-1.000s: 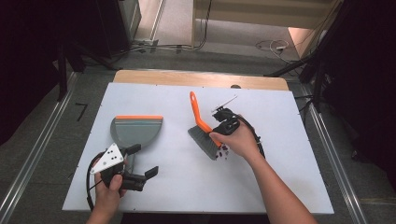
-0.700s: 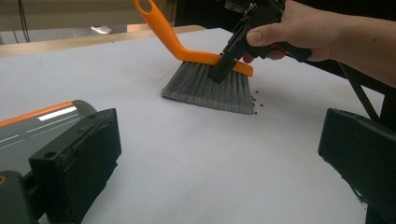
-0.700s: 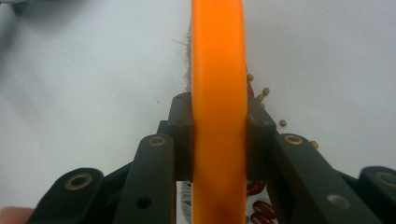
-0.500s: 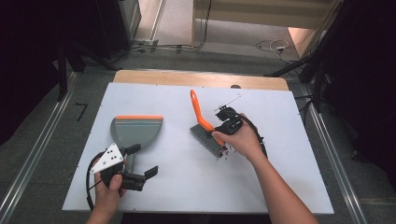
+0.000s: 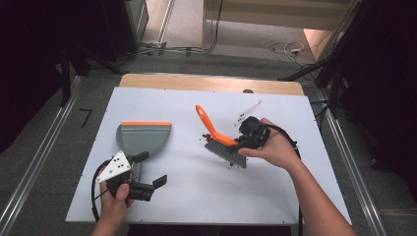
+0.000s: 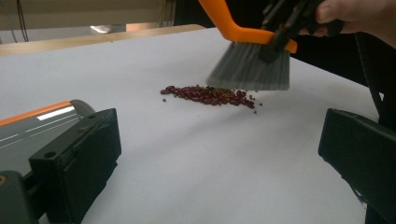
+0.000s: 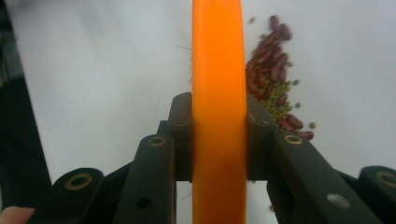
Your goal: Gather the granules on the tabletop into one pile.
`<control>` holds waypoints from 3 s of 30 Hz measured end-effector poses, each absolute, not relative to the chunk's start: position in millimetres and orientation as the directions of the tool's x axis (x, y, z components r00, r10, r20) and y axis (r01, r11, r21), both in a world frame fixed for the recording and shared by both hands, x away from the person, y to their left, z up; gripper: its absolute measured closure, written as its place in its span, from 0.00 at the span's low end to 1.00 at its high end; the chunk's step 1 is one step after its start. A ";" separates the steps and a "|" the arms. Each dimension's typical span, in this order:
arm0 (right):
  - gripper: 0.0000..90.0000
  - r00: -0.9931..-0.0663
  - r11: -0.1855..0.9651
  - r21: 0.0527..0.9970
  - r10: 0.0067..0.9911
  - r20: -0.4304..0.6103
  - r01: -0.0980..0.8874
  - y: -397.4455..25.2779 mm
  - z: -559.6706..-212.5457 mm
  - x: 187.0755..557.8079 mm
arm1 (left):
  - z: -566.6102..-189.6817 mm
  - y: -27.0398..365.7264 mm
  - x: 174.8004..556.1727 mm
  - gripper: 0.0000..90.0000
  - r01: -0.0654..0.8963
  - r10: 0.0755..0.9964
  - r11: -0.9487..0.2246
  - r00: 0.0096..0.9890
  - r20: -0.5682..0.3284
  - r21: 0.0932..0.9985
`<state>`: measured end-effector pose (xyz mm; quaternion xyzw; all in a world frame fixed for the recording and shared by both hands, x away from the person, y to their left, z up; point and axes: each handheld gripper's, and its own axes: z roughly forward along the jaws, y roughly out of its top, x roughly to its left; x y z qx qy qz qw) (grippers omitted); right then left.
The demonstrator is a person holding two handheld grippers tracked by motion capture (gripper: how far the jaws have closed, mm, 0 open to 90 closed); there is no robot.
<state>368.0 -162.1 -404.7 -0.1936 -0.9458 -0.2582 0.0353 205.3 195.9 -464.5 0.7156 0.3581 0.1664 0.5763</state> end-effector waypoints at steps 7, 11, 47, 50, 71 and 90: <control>0.76 -0.955 0.858 0.422 0.247 0.163 0.294 -166.4 -426.6 356.0 | -464.4 194.7 205.5 0.00 0.322 0.703 -0.077 0.689 -0.177 0.944; 0.76 -0.977 0.884 0.416 0.184 0.109 0.212 -164.4 -439.0 360.7 | -463.9 194.2 205.0 0.00 0.320 0.702 -0.081 0.690 -0.174 0.944; 0.76 -0.948 0.811 0.496 0.303 0.097 0.309 -146.0 -428.3 423.3 | -464.9 194.8 205.7 0.00 0.322 0.699 -0.079 0.693 -0.178 0.943; 0.76 -0.909 0.759 0.505 0.386 0.159 0.411 -135.5 -420.6 418.2 | -464.8 195.2 206.2 0.00 0.321 0.699 -0.081 0.693 -0.176 0.944; 0.76 -0.529 0.363 0.424 0.756 0.386 0.829 -91.1 -458.3 420.6 | -464.9 198.1 205.2 0.00 0.320 0.699 -0.074 0.692 -0.180 0.945; 0.76 -0.508 0.279 0.472 0.719 0.474 0.836 -155.9 -452.6 410.2 | -465.6 194.2 206.1 0.00 0.325 0.695 -0.087 0.697 -0.176 0.942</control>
